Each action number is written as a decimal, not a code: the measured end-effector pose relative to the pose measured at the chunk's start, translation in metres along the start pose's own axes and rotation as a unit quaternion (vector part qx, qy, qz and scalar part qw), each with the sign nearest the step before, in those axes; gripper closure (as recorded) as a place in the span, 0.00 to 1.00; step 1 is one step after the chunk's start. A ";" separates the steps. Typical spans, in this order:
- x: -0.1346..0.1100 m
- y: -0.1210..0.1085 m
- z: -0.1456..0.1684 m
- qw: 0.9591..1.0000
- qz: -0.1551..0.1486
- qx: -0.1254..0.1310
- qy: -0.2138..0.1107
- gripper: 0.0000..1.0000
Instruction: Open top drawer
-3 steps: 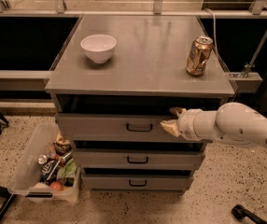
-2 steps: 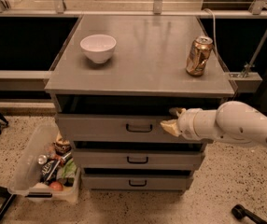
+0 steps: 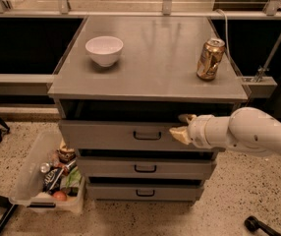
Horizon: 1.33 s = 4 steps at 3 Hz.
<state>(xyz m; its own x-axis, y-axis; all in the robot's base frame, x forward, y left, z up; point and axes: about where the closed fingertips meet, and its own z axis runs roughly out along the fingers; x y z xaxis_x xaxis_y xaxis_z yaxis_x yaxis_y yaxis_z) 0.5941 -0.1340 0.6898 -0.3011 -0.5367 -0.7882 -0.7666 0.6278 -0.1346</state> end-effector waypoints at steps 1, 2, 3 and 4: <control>0.000 0.004 -0.003 1.000 0.003 -0.001 -0.008 1.00; -0.001 0.004 -0.004 1.000 0.003 -0.001 -0.008 1.00; 0.000 0.009 -0.007 1.000 0.007 -0.003 -0.016 1.00; -0.002 0.009 -0.008 1.000 0.007 -0.003 -0.016 1.00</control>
Offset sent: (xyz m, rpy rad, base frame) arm -0.4143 -0.0142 -0.0913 1.1450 -0.2923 0.0048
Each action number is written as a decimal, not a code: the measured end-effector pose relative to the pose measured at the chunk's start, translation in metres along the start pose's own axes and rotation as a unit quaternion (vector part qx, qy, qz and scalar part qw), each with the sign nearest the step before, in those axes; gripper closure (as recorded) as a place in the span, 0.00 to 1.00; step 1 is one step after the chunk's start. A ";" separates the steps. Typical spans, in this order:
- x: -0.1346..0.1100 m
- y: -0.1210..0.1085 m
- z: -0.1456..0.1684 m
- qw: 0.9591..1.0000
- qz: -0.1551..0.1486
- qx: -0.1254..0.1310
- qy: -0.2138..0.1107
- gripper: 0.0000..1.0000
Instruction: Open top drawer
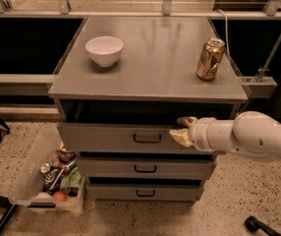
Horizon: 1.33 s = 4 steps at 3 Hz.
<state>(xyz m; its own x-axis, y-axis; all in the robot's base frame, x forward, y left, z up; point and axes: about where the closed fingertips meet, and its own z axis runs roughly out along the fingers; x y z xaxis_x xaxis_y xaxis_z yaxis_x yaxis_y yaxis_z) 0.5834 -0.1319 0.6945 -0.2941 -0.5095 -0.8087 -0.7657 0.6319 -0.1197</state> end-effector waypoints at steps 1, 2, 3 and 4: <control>0.002 0.006 -0.003 1.000 0.004 -0.002 -0.009 1.00; 0.001 0.006 -0.004 1.000 0.004 -0.002 -0.009 1.00; 0.002 0.013 -0.007 1.000 0.009 -0.003 -0.016 1.00; 0.001 0.013 -0.008 1.000 0.009 -0.003 -0.016 1.00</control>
Offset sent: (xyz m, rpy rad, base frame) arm -0.4458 -0.0093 -0.1121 1.1508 -0.2685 0.0099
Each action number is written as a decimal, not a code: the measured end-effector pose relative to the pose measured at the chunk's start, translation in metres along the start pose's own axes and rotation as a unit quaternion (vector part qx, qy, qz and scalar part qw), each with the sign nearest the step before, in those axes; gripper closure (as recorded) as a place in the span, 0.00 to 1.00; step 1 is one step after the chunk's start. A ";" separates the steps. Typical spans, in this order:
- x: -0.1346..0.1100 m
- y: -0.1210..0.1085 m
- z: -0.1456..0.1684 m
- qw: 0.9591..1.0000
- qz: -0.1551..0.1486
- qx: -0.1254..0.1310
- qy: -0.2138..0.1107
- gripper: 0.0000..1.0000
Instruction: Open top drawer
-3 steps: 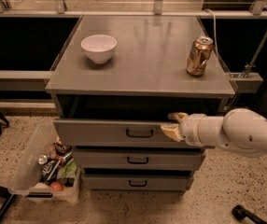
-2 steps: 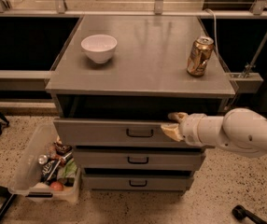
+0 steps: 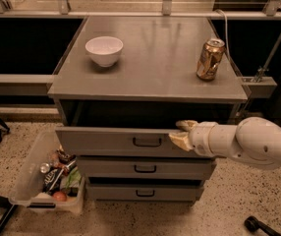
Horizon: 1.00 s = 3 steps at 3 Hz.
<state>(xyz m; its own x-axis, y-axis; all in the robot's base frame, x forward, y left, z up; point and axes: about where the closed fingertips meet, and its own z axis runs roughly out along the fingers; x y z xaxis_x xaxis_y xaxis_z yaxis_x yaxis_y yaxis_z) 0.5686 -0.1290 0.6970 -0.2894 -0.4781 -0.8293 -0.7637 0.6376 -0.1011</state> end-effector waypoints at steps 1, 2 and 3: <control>0.000 0.006 -0.003 1.000 0.004 -0.001 -0.007 1.00; -0.001 0.006 -0.004 1.000 0.004 -0.001 -0.007 1.00; 0.001 0.013 -0.007 1.000 0.009 -0.003 -0.015 1.00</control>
Offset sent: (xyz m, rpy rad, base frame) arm -0.5823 0.0483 -0.1376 1.3189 -0.2388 -0.0677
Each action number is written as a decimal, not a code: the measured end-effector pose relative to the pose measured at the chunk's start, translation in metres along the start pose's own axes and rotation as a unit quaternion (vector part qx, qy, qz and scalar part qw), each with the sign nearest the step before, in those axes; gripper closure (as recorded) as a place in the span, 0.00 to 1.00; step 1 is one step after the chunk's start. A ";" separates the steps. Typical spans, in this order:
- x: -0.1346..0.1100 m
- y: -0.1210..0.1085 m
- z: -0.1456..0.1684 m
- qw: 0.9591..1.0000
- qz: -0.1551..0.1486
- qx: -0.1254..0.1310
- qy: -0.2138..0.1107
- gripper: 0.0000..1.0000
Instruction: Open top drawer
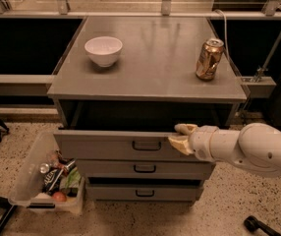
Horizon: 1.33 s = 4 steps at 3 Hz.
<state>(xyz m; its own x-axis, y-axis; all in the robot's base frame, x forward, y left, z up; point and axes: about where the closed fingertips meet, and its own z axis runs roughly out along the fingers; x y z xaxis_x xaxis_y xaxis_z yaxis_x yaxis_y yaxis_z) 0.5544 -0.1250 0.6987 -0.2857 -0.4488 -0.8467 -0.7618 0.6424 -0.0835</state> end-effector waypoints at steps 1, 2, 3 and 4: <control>-0.002 0.000 -0.001 1.000 0.000 0.000 0.000 1.00; 0.001 0.008 -0.004 1.000 0.004 -0.003 -0.008 1.00; -0.001 0.008 -0.006 1.000 0.004 -0.003 -0.008 1.00; 0.001 0.014 -0.009 1.000 0.008 -0.005 -0.014 1.00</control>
Offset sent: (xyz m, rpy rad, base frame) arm -0.6038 0.0423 -0.1540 1.2144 -0.1462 0.0684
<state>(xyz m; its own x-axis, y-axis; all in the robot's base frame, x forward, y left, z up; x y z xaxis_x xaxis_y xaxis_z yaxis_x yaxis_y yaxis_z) 0.5381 -0.1217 0.7014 -0.2816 -0.4211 -0.8622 -0.7626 0.6436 -0.0653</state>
